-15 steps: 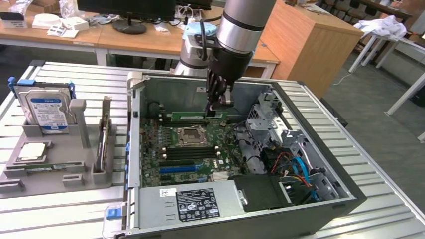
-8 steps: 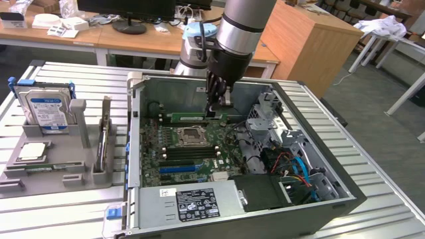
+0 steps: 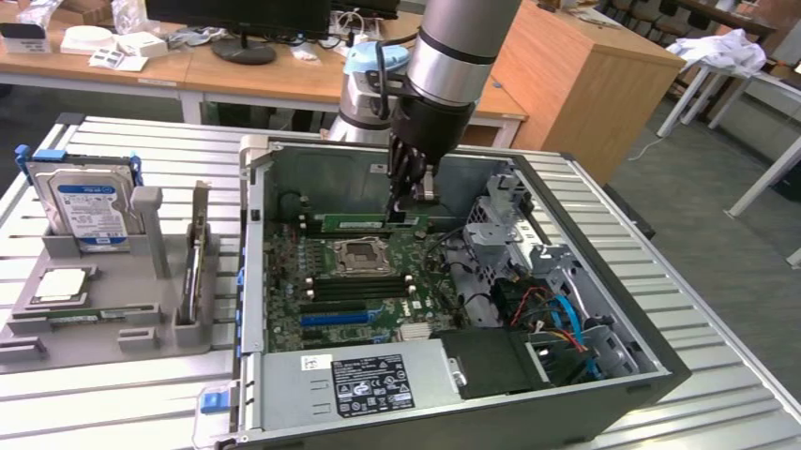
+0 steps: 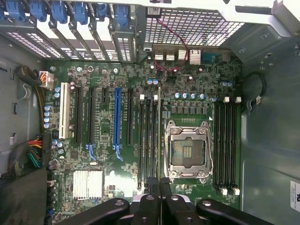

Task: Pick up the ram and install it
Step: 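Insert the ram into the slot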

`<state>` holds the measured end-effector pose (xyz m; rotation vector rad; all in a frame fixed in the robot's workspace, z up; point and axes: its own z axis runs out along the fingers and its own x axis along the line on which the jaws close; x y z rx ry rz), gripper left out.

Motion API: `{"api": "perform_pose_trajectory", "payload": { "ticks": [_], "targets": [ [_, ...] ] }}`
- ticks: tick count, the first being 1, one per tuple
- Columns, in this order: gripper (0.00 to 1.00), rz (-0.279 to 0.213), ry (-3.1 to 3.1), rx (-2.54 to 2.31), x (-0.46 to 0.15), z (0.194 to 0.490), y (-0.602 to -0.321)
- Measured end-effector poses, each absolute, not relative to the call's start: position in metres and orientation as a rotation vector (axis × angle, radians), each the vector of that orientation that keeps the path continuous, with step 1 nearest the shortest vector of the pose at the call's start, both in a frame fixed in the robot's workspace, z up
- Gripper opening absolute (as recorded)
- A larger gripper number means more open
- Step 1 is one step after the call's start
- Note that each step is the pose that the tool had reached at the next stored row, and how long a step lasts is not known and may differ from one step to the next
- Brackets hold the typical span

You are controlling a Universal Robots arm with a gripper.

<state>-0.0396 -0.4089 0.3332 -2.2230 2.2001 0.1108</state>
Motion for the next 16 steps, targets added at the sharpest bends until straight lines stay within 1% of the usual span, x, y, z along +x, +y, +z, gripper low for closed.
{"api": "perform_pose_trajectory", "payload": {
  "ticks": [9, 16],
  "targets": [
    [0.12, 0.111, 2.2, -2.223, -0.04, 0.331, -0.409],
    [0.12, 0.111, 2.2, -2.223, -0.04, 0.322, -0.409]
  ]
}}
